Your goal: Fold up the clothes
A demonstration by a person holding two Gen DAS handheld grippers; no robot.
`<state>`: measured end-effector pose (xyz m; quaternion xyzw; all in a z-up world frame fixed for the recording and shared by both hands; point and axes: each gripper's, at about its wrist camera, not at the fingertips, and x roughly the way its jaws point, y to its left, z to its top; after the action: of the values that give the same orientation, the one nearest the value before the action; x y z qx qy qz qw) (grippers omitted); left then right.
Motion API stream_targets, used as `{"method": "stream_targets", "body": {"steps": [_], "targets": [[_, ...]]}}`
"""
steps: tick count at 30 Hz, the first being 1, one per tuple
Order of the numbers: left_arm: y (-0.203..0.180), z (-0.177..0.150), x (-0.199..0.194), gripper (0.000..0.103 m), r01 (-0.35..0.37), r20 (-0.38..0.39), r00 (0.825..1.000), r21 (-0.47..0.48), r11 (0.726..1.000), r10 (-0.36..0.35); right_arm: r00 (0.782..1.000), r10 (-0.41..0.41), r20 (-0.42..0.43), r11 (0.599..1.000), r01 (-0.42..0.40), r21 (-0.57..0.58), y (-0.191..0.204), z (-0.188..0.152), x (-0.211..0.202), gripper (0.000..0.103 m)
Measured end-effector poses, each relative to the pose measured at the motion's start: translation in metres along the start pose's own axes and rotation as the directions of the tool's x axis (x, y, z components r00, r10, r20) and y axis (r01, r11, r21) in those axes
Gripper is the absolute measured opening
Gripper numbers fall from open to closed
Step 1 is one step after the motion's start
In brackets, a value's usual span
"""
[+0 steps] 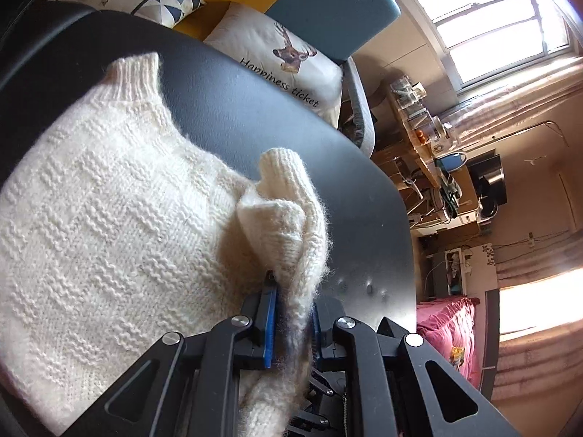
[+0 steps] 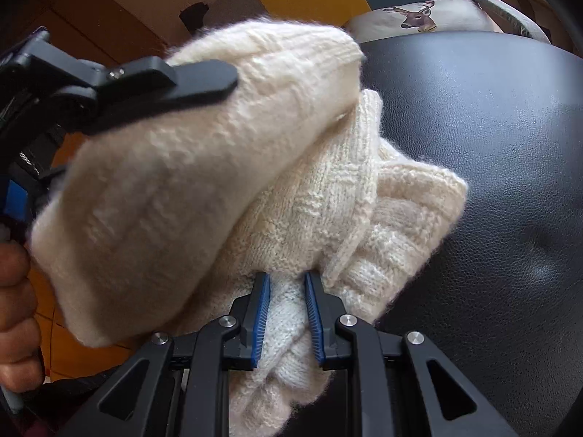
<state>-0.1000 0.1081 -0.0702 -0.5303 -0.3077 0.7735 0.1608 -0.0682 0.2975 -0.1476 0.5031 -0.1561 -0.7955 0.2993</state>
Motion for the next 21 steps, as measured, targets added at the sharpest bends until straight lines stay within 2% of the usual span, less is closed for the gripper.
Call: {"method": "stream_targets", "body": {"steps": [4,6,8,10,11,14,17,19,21], "targets": [[-0.003,-0.008,0.016,0.016,-0.027,-0.028,0.999,0.066,0.997,0.028,1.000,0.021,0.017,1.000,-0.022,0.020,-0.002,-0.005,-0.003,0.020],[-0.002,-0.007,0.018,0.019,-0.008,-0.059,0.998,0.049,0.999,0.011,0.999,0.032,0.025,0.999,-0.032,0.029,-0.003,-0.007,-0.005,0.020],[0.000,-0.006,0.014,0.024,0.028,-0.089,0.996,-0.008,1.000,-0.028,0.998,0.042,0.037,0.998,-0.044,0.036,-0.003,-0.010,-0.008,0.019],[-0.004,-0.004,0.002,0.034,0.086,-0.107,0.990,-0.033,0.996,-0.089,0.997,0.052,0.055,0.998,-0.055,0.038,-0.004,-0.012,-0.012,0.019],[-0.006,-0.003,-0.004,0.034,0.114,-0.115,0.986,-0.045,0.992,-0.119,0.996,0.056,0.069,0.997,-0.059,0.042,-0.004,-0.013,-0.015,0.019],[-0.021,0.003,-0.035,0.038,0.195,-0.111,0.975,-0.006,0.981,-0.195,0.993,0.056,0.107,0.997,-0.062,0.051,-0.003,-0.020,-0.024,0.020],[-0.024,0.013,-0.077,0.047,0.263,-0.075,0.963,0.064,0.963,-0.259,0.992,0.021,0.125,0.998,-0.028,0.055,0.000,-0.031,-0.042,0.020],[-0.010,0.020,-0.107,0.051,0.240,-0.019,0.971,0.124,0.963,-0.240,0.992,-0.021,0.127,0.998,0.013,0.057,-0.001,-0.041,-0.059,0.023],[0.014,0.027,-0.133,0.054,0.182,0.036,0.981,0.170,0.969,-0.191,0.990,-0.064,0.127,0.996,0.056,0.068,-0.001,-0.057,-0.079,0.023]]}}
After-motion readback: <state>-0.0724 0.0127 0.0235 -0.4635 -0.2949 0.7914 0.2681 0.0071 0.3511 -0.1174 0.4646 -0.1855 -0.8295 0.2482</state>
